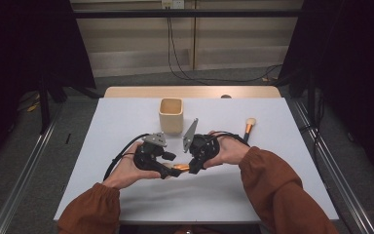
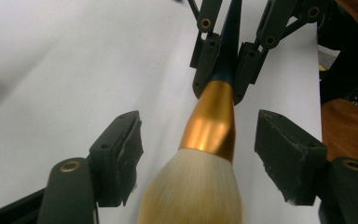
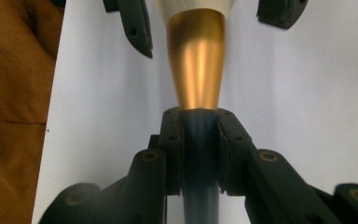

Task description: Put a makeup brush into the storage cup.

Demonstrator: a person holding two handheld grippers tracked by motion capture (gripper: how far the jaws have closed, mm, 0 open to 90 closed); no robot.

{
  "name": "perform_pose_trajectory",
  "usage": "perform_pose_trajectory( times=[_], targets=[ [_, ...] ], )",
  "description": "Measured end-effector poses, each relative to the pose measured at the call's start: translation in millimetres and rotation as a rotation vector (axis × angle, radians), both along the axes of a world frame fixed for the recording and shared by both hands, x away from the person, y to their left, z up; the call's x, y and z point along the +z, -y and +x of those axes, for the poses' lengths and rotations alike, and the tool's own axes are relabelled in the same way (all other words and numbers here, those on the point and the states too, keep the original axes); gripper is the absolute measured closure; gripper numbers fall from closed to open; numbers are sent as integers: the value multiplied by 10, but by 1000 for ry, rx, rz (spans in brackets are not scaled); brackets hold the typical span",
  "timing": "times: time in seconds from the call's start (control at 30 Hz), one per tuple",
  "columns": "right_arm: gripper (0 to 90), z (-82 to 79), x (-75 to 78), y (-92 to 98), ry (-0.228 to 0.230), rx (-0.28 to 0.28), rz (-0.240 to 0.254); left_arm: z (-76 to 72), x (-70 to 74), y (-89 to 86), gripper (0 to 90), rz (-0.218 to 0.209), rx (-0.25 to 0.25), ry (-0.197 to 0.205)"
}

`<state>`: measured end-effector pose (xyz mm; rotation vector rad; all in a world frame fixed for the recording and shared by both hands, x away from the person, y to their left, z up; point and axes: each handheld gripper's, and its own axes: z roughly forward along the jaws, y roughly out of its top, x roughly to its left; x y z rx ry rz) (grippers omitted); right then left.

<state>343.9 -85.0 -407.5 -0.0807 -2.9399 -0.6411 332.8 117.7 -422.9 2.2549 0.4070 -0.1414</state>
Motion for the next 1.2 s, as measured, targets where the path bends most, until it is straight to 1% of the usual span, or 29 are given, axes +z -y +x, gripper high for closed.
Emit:
perform_pose_trajectory(
  times=[0.03,0.07,0.1,0.13,0.17,0.27,0.3,0.33,0.37,0.4,0.43,0.47,0.5,0.53,0.57,0.6,0.67,0.73,0.77,0.8,0.87,0.9,0.97,1.0,1.07,1.1,1.13,1.2],
  targets=[
    [751,7,-4,7,6,0,1,-4,0,0,302,-2,7,2],
    [751,5,-3,15,-1,-7,-6,-7,6,-4,285,-3,15,2],
    [751,14,-10,25,5,-5,-1,-6,12,-8,256,2,15,7],
    [751,14,-12,36,3,-16,-1,-11,16,-10,238,-2,20,13],
    [751,24,-17,48,7,-14,5,-9,24,-18,227,6,19,22],
    [751,29,-16,83,12,-30,3,-10,35,-40,158,13,38,40],
    [751,22,-11,93,25,-41,5,-12,35,-47,149,15,38,50],
    [751,19,-4,100,27,-42,8,-16,39,-57,154,19,38,57],
    [751,15,0,110,23,-45,10,-21,41,-68,154,12,45,57],
    [751,16,3,121,30,-51,5,-16,45,-82,147,9,51,56],
    [751,21,-1,135,28,-58,2,-16,49,-91,127,4,66,56],
    [751,24,-6,152,28,-66,1,-14,54,-102,110,9,67,65],
    [751,27,-7,163,30,-74,0,-16,60,-120,108,7,69,74],
    [751,30,-12,185,24,-82,2,-20,62,-128,107,2,76,72],
    [751,33,-14,198,27,-82,2,-13,65,-149,99,7,81,74],
    [751,32,-15,218,25,-96,5,-12,68,-162,82,9,87,76],
    [751,35,-20,252,22,-108,14,-15,68,-190,71,4,98,74],
    [751,41,-23,286,22,-124,16,-30,59,-208,53,2,103,74],
    [751,44,-24,303,30,-137,18,-35,59,-222,42,10,98,77],
    [751,47,-26,319,27,-146,18,-43,52,-232,42,9,103,77],
    [751,51,-35,349,32,-160,26,-56,49,-255,42,11,120,77],
    [751,48,-37,363,29,-173,28,-64,48,-266,42,9,137,78],
    [751,41,-39,386,27,-191,35,-69,50,-297,41,10,147,81],
    [751,38,-43,399,28,-198,38,-78,45,-315,41,4,162,84],
    [751,38,-56,423,31,-211,49,-93,47,-344,37,7,177,91],
    [751,33,-60,439,26,-226,52,-104,48,-360,37,6,187,94],
    [751,37,-68,453,32,-227,61,-111,48,-370,37,3,192,93],
    [751,28,-81,478,27,-247,76,-135,49,-398,37,4,214,106]
  ],
)
